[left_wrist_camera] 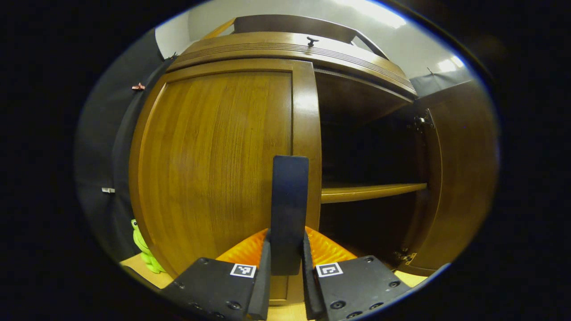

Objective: Open the right door of the double-door shoe cabinet with the right hand, and open the left door with the left hand.

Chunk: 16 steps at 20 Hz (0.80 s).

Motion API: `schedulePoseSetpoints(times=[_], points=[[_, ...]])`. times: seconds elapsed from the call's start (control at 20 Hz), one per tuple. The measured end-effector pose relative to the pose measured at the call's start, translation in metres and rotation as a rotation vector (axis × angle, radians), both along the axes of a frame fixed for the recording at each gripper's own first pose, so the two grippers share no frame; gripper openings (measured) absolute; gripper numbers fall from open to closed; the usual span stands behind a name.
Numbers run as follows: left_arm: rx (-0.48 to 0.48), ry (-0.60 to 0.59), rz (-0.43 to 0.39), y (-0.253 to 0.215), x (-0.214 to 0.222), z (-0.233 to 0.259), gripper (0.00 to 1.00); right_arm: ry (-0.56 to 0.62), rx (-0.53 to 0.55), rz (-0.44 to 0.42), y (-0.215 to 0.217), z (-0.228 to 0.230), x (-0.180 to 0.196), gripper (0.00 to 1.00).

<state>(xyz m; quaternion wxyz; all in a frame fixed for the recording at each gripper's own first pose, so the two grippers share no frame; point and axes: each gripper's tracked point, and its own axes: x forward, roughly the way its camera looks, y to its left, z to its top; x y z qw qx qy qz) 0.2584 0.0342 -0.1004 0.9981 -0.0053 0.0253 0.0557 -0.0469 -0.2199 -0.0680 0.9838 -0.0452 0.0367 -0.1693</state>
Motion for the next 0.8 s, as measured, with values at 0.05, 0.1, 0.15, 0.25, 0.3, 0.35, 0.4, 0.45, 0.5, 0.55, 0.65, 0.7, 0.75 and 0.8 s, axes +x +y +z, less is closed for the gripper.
schedulePoseSetpoints(times=[0.05,0.1,0.15,0.25,0.3,0.35,0.4,0.45,0.5,0.55,0.65,0.7,0.75,0.8], points=[[-0.018,0.012,-0.009,-0.001,-0.003,0.0,0.34,-0.001,-0.001,-0.004,0.001,0.001,-0.001,0.98],[-0.035,0.022,-0.02,-0.001,-0.008,-0.001,0.34,-0.001,0.0,-0.005,0.003,0.001,-0.001,1.0],[-0.042,0.03,-0.031,-0.002,-0.013,0.0,0.33,-0.002,0.004,0.0,0.006,0.001,-0.001,0.98],[-0.031,0.038,-0.045,-0.003,-0.026,0.001,0.32,0.005,0.019,0.017,0.015,0.001,0.001,0.98],[-0.024,0.039,-0.05,-0.003,-0.033,0.001,0.31,0.008,0.024,0.027,0.019,0.0,0.002,0.98],[-0.022,0.04,-0.052,-0.002,-0.041,0.002,0.31,0.009,0.027,0.037,0.024,0.0,0.003,0.98],[-0.022,0.037,-0.056,-0.002,-0.048,0.003,0.31,0.01,0.026,0.046,0.028,0.001,0.003,0.98],[-0.022,0.039,-0.06,-0.002,-0.057,0.003,0.3,0.013,0.023,0.052,0.032,0.001,0.004,0.98],[-0.023,0.036,-0.063,0.0,-0.064,0.004,0.31,0.022,0.02,0.059,0.035,0.0,0.003,0.98],[-0.025,0.033,-0.066,0.001,-0.073,0.005,0.3,0.029,0.015,0.067,0.039,-0.002,0.002,0.98],[-0.03,0.03,-0.067,0.004,-0.088,0.007,0.31,0.034,0.001,0.089,0.05,0.0,0.003,0.98],[-0.028,0.029,-0.068,0.005,-0.094,0.006,0.3,0.031,-0.006,0.1,0.056,0.002,0.003,0.98],[-0.028,0.03,-0.07,0.007,-0.103,0.007,0.31,0.028,-0.017,0.111,0.061,0.002,0.004,0.98],[-0.029,0.034,-0.073,0.006,-0.099,0.008,0.31,0.025,-0.028,0.123,0.067,0.004,0.006,0.98]])
